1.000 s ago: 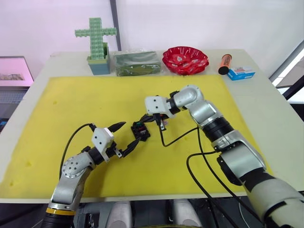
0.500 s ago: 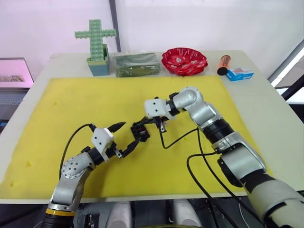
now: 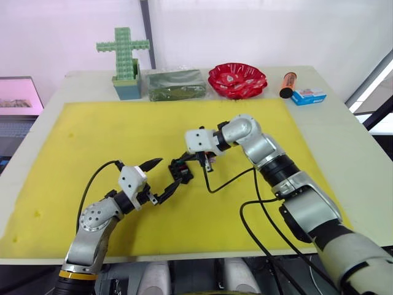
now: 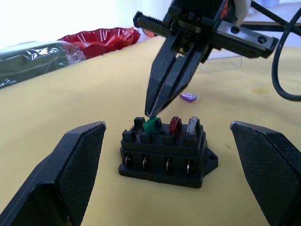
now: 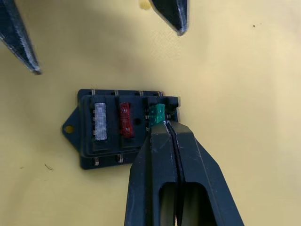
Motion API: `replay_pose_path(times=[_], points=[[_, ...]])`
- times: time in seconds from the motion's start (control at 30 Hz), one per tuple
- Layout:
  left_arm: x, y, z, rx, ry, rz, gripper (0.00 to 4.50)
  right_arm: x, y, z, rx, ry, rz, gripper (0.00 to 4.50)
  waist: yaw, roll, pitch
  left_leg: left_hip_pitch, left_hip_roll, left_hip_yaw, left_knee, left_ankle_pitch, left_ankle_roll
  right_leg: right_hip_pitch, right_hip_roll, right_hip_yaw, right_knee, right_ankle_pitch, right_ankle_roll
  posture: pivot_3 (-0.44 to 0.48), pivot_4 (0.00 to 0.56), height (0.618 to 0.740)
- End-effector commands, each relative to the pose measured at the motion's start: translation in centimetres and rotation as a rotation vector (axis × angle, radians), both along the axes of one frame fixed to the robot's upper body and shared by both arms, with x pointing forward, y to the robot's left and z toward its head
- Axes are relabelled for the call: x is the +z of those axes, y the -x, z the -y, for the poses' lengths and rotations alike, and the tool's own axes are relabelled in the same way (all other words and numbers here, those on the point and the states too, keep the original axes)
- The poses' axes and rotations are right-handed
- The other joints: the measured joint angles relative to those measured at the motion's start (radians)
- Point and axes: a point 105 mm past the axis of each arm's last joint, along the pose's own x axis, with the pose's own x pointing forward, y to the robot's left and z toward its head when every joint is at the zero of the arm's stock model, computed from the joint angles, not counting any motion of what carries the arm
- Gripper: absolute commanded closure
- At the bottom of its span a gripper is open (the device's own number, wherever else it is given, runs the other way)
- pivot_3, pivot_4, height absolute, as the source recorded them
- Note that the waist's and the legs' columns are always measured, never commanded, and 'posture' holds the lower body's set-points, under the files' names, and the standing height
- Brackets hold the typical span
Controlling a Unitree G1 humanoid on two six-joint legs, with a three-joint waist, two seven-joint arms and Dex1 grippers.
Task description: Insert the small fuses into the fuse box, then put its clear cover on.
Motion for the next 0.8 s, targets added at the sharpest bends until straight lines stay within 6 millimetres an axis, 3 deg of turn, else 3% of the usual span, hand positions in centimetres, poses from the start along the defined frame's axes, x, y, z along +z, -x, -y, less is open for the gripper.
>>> replay_pose_path(times=[0.03,0.33,0.5,0.67,0.8], points=[[1.0,0.1,0.0,0.0,0.003,0.038,0.0,-5.2,1.3,0.9,-0.005,0.164,-0.123,4.49,0.0,0.0,0.0,0.0,0.0,0.0,0.0,0.0,0.0,0.0,0.0,0.0,0.0,0.0,0.0,0.0,0.15,0.74],[0.9,0.1,-0.1,0.005,0.002,0.038,0.0,-7.0,1.5,1.4,-0.034,0.189,-0.139,4.49,-0.003,0.001,-0.007,0.001,0.0,0.0,-0.003,0.0,0.0,0.0,0.0,0.0,-0.001,-0.001,-0.001,0.0,0.15,0.74],[0.9,0.2,-0.2,0.009,0.002,0.037,0.0,-6.7,1.7,1.4,-0.028,0.17,-0.152,4.49,-0.003,0.004,-0.012,0.002,0.0,0.0,-0.004,0.0,0.0,0.0,0.0,0.0,-0.002,-0.001,-0.002,0.0,0.15,0.74],[0.8,0.2,-0.2,0.009,0.001,0.033,0.0,-4.8,1.5,0.6,-0.027,0.081,-0.137,4.49,-0.002,0.004,-0.012,0.002,0.0,0.0,-0.004,0.0,0.0,0.0,0.0,0.0,-0.002,-0.001,-0.002,0.0,0.15,0.74],[0.7,0.2,-0.4,0.008,-0.003,0.03,0.0,-1.6,1.9,-0.7,-0.024,-0.054,-0.124,4.49,-0.002,0.004,-0.011,0.001,0.0,0.0,-0.005,0.0,0.0,-0.001,-0.001,0.0,-0.002,-0.001,-0.002,0.0,0.15,0.74]])
